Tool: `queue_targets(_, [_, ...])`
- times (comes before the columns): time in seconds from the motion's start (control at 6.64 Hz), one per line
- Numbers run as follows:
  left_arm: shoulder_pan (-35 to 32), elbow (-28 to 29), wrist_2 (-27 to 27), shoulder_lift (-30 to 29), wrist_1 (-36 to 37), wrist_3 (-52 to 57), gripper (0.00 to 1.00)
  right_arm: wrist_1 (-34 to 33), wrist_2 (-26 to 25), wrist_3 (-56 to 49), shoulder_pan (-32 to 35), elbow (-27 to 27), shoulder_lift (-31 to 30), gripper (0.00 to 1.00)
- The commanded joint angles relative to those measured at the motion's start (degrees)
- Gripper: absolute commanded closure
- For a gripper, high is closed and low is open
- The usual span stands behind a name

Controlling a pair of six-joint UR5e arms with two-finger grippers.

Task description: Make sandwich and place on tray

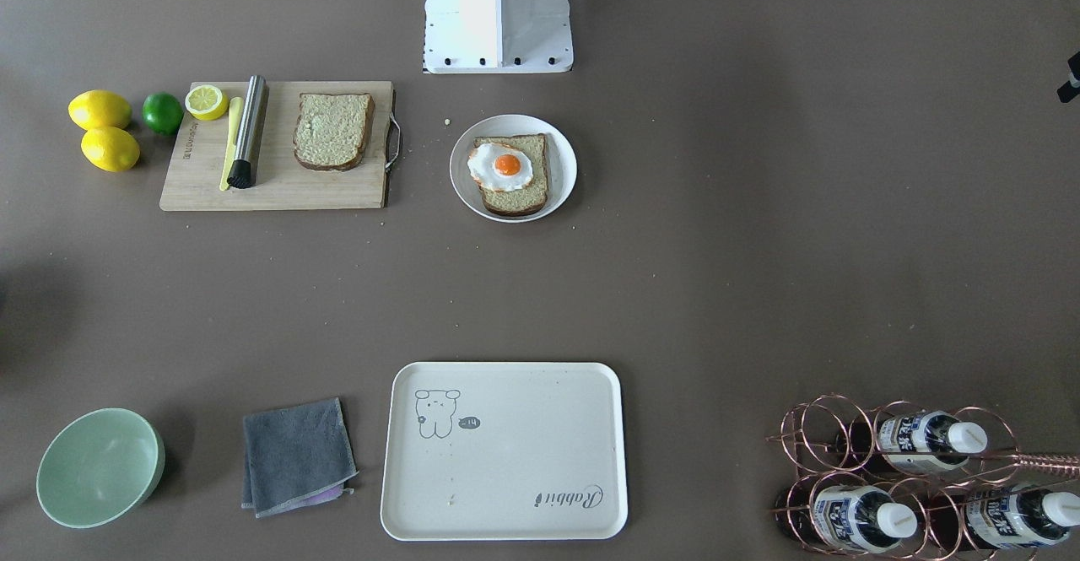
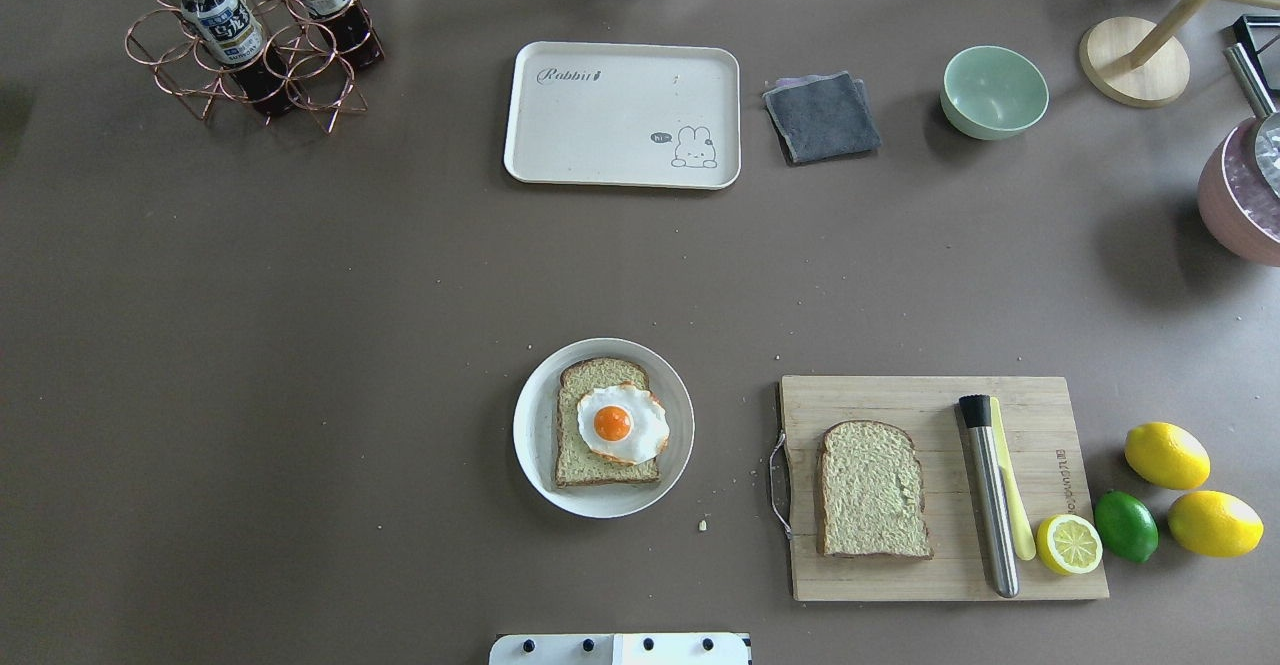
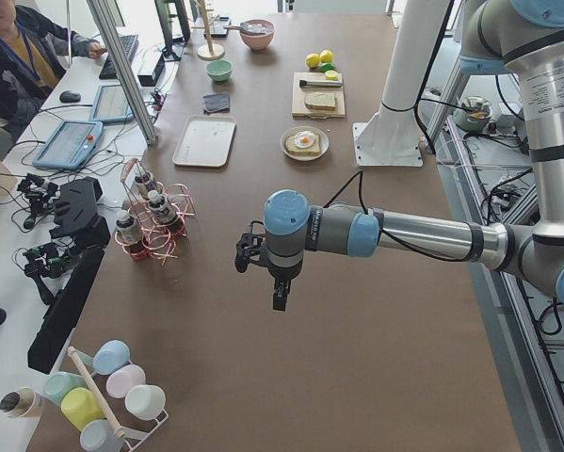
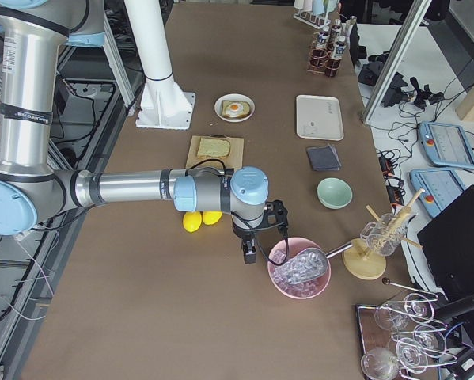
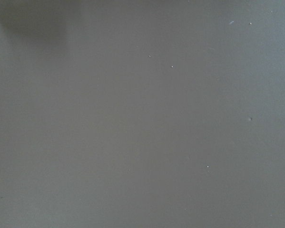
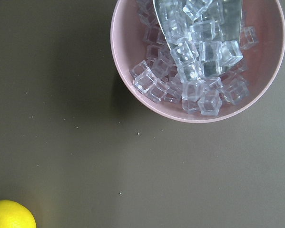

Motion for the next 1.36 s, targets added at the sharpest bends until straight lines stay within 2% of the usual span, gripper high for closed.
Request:
queue_targets(0.0, [0.1, 0.0, 0.1, -0.3, 0.0, 0.0, 0.02, 0.1, 0.1, 0.0, 0.0, 0.2, 0.1, 0.00])
queue_targets(0.75, [0.1, 0.0, 0.5, -0.5, 0.0, -0.2, 0.02, 0.1, 2.9, 0.8, -1.1, 0.4, 0.2, 0.00])
queue_targets(1.21, [0.1, 0.0, 0.5, -0.6, 0.0, -0.1, 0.02, 0.1, 5.6, 8.2, -3.2, 3.3, 0.1, 0.00])
